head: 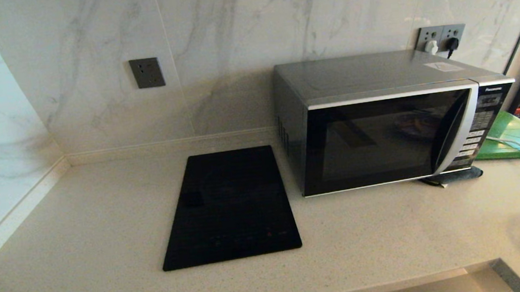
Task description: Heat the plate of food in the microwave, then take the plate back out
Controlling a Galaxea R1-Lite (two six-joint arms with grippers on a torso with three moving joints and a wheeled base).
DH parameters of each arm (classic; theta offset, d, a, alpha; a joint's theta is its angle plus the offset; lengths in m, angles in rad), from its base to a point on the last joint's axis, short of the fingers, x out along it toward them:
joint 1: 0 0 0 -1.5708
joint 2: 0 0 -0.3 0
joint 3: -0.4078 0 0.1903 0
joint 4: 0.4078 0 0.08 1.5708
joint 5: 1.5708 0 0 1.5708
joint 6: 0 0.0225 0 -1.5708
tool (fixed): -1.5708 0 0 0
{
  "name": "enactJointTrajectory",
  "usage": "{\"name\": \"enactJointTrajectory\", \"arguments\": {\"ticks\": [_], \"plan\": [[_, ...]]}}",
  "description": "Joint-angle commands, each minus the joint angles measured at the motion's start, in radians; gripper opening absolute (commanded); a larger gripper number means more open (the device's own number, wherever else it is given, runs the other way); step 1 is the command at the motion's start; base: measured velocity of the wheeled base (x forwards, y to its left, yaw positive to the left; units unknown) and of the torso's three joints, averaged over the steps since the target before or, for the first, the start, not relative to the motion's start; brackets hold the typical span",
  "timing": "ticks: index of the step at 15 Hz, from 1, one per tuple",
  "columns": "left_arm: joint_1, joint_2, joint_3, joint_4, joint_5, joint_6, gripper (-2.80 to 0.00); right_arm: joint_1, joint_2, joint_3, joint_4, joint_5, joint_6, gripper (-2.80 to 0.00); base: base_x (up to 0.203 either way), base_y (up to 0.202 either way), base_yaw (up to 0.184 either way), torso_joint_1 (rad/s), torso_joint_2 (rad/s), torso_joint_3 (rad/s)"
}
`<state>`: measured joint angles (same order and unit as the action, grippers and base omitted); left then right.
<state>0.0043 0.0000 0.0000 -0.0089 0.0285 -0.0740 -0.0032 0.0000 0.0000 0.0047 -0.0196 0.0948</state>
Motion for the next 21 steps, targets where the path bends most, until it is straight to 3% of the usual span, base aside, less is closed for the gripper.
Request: {"name": "enactJointTrajectory", "arguments": {"ticks": [1,21], "plan": [[0.000,0.002,0.000,0.000,0.001,-0.001,-2.80,0.000,0.000,0.003,0.000,0.000,0.000,-2.80,0.000,0.000,0.000,0.000,0.00,0.000],[0.000,0.002,0.000,0.000,0.001,-0.001,-2.80,0.000,0.002,0.003,0.000,-0.001,0.000,-2.80,0.000,0.000,0.000,0.000,0.00,0.000]]}}
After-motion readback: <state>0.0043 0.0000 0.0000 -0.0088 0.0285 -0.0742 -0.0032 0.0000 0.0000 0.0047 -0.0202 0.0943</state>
